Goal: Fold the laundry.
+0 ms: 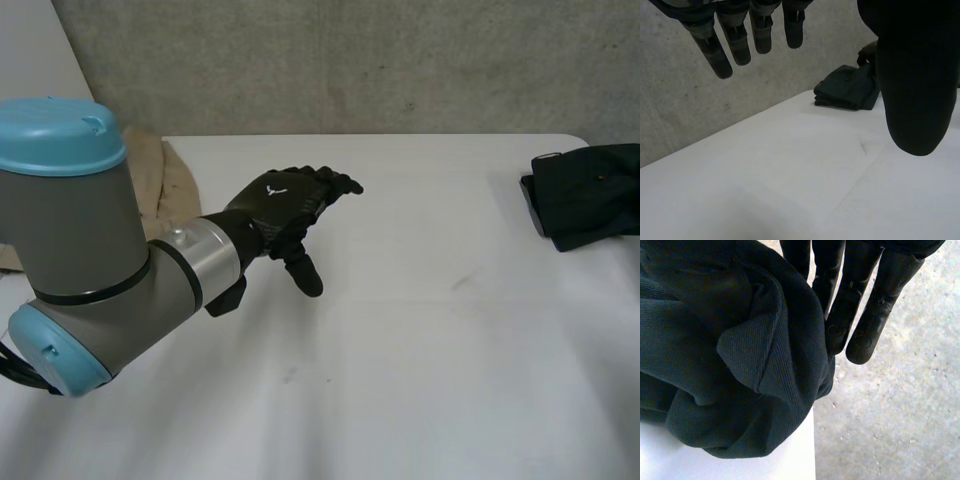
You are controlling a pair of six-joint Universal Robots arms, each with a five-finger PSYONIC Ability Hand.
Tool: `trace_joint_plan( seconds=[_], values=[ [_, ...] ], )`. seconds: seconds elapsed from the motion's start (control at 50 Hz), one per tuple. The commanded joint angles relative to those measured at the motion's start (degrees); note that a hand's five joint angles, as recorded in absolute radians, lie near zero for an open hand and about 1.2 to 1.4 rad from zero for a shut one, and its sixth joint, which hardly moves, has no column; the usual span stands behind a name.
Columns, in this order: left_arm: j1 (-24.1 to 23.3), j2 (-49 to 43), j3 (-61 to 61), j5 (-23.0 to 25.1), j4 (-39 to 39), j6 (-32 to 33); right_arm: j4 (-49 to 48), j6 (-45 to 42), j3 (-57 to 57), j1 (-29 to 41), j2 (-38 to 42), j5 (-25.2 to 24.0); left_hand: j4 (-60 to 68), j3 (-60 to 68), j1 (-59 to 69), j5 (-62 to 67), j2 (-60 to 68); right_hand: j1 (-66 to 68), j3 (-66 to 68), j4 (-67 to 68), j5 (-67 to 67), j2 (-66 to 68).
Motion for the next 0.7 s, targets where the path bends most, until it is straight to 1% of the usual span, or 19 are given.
trace_joint_plan(
  seconds=[0.02,0.04,0.06,0.12,0.14,0.2,0.22,0.28,0.3,0.36,0.38,0.44,0.46,0.56,0.6,0.62,0.64,0.66,0.7],
  values=[
    [0.03,0.12,-0.32,-0.03,-0.08,0.0,-1.79,-2.02,-0.09,-0.24,1.23,-0.45,-0.15,-0.54,0.56,-1.38,-0.13,-3.99,-20.56,-20.1,-17.41,-18.8],
    [0.03,0.12,-0.32,0.06,-0.08,0.0,-1.79,-2.9,0.0,-0.24,1.32,-0.27,-0.15,-0.54,0.56,-1.38,-0.13,-30.03,-46.59,-46.14,-43.45,-44.84],
    [0.03,0.12,-0.32,-0.03,0.01,0.0,-1.88,-5.17,0.18,-0.15,1.75,0.51,-0.15,-0.54,0.56,-1.38,-0.13,-41.99,-58.55,-58.09,-55.4,-56.79],
    [0.03,0.21,-0.32,-0.03,0.01,0.0,-1.88,-8.69,0.26,-0.15,2.02,3.58,-0.31,-0.71,0.39,-1.55,-0.3,-41.99,-58.55,-58.09,-55.4,-56.79],
    [0.03,0.21,-0.32,-0.03,0.01,0.0,-1.7,-11.05,0.53,-0.15,1.85,6.38,-0.48,-0.87,0.22,-1.71,-0.46,-41.99,-58.55,-58.09,-55.4,-56.79],
    [0.03,0.56,-0.32,-0.03,0.01,-0.09,-1.09,-14.41,1.32,-0.07,1.41,10.35,-0.32,-0.71,0.39,-1.55,-0.3,-41.99,-58.55,-58.09,-55.4,-56.79],
    [0.03,0.56,-0.32,-0.03,-0.08,0.0,-0.13,-17.03,2.36,0.02,0.53,12.1,-0.48,-0.87,0.22,-1.71,-0.46,-41.99,-58.55,-58.09,-55.4,-56.79],
    [0.21,1.09,-0.23,-0.03,0.01,0.0,2.51,-21.87,5.09,0.11,-2.28,14.05,-0.48,-0.88,0.22,-1.72,-0.46,-41.99,-58.55,-58.09,-55.4,-56.79],
    [0.38,1.09,-0.23,-0.03,0.01,0.0,3.82,-24.85,7.01,0.28,-4.64,15.27,-0.48,-0.88,0.22,-1.72,-0.46,-41.99,-58.55,-58.09,-55.4,-56.79],
    [1.08,2.14,-0.05,-0.03,0.01,0.0,5.24,-27.86,10.45,0.29,-8.78,16.69,-0.48,-0.88,0.22,-1.72,-0.46,-41.99,-58.55,-58.09,-55.4,-56.79],
    [1.17,2.49,-0.05,-0.03,0.01,0.0,5.42,-28.04,13.16,0.2,-12.45,17.91,-0.48,-0.88,0.22,-1.72,-0.46,-41.99,-58.55,-58.09,-55.4,-56.79],
    [1.96,3.81,-0.05,-0.03,0.1,0.0,5.33,-27.78,16.34,0.02,-17.65,19.15,-0.48,-0.88,0.22,-1.72,-0.46,-41.99,-58.55,-58.09,-55.4,-56.79],
    [2.31,4.42,0.03,-0.12,0.36,0.0,5.24,-27.69,18.0,0.02,-21.06,19.5,-0.48,-0.88,0.22,-1.72,-0.46,-41.99,-58.55,-58.09,-55.4,-56.79],
    [3.72,6.36,-0.23,-1.34,1.59,0.18,5.24,-27.25,19.86,0.9,-29.87,19.59,-0.98,-1.38,-0.28,-2.22,-0.97,-41.99,-58.55,-58.09,-55.4,-56.79],
    [5.12,7.06,-0.32,-2.4,2.9,0.44,5.42,-25.15,20.65,3.35,-33.39,19.5,-1.32,-1.71,-0.62,-2.55,-1.3,-41.99,-58.55,-58.09,-55.4,-56.79],
    [5.91,7.24,-0.32,-2.75,3.52,0.61,5.33,-23.4,21.35,5.36,-35.05,19.33,-1.49,-1.88,-0.79,-2.72,-1.47,-41.99,-58.55,-58.09,-55.4,-56.79],
    [6.7,7.24,-0.32,-3.1,4.14,0.88,5.15,-19.82,23.27,8.95,-37.33,18.89,-1.66,-2.05,-0.96,-2.89,-1.64,-41.99,-58.55,-58.09,-55.4,-56.79],
    [8.54,7.33,-0.32,-3.54,5.71,0.97,5.15,-18.13,24.25,10.21,-38.31,18.63,-1.66,-2.05,-0.96,-2.89,-1.64,-41.99,-58.55,-58.09,-55.4,-56.79],
    [10.74,7.24,-0.23,-3.63,7.3,0.97,5.15,-14.0,27.58,13.1,-40.77,17.75,-1.71,-2.1,-1.0,-2.94,-1.69,-41.99,-58.55,-58.09,-55.4,-56.79]
  ],
)
